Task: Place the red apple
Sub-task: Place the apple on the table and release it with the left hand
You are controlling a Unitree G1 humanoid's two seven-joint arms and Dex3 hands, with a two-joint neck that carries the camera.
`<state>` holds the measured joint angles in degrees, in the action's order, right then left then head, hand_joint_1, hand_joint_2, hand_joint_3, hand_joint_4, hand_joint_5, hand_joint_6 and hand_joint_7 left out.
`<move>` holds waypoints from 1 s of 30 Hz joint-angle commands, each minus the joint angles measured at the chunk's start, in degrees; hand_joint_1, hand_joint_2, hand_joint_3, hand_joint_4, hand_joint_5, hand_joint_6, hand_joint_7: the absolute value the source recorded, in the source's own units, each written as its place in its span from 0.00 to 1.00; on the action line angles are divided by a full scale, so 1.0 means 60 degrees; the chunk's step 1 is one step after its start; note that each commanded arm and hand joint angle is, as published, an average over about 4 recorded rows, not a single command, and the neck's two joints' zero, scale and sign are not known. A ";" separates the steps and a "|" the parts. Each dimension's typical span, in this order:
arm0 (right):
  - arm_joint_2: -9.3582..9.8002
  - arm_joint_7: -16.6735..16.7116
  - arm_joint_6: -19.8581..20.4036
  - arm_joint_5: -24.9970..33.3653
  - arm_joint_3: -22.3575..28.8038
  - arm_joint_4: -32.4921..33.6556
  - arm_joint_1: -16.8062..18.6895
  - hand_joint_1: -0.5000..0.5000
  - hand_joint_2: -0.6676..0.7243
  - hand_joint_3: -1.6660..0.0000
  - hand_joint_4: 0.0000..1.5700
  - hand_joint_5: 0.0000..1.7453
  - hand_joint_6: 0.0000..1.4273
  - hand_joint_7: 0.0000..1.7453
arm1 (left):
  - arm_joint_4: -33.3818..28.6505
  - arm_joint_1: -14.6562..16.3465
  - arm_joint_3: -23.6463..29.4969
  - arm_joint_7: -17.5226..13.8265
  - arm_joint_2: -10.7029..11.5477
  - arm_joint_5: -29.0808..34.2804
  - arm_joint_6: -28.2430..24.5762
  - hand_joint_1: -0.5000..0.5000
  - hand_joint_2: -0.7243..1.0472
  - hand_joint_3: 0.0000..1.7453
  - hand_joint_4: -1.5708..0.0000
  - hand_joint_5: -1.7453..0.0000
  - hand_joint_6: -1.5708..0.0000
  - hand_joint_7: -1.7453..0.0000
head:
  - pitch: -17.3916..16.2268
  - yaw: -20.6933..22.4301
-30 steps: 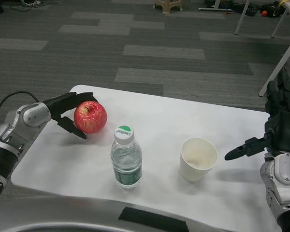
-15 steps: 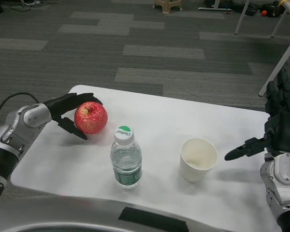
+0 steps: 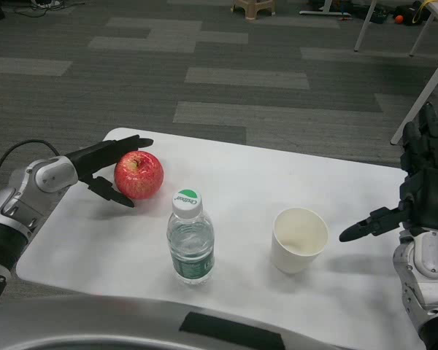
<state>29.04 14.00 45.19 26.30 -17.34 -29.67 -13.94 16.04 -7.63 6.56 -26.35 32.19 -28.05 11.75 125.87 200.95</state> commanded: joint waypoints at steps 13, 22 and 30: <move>-0.0020 -0.0019 -0.0016 0.0056 -0.0011 -0.0064 -0.0006 0.08 1.00 1.00 0.00 0.00 0.00 0.00 | 0.0392 0.0052 0.0068 0.0101 -0.0091 0.0262 0.0430 0.00 1.00 0.07 1.00 0.41 0.97 0.88 | 0.0004 0.0035; -0.0009 -0.0019 -0.0016 0.0056 -0.0011 -0.0064 -0.0006 0.08 1.00 1.00 0.00 0.00 0.00 0.00 | 0.0513 0.0030 0.0075 0.0086 -0.0109 0.0390 0.0452 0.00 1.00 0.05 1.00 0.35 0.99 0.88 | 0.0018 0.0042; -0.0006 -0.0019 -0.0016 0.0056 -0.0011 -0.0064 -0.0006 0.08 1.00 1.00 0.00 0.00 0.00 0.00 | 0.0722 -0.0032 0.0031 0.0086 -0.0183 0.0940 0.0496 0.00 1.00 0.05 1.00 0.29 1.00 0.88 | 0.0016 0.0045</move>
<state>29.04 14.00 45.19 26.30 -17.36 -29.71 -13.94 19.29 -7.82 6.84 -25.51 31.83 -23.24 14.73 125.96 201.25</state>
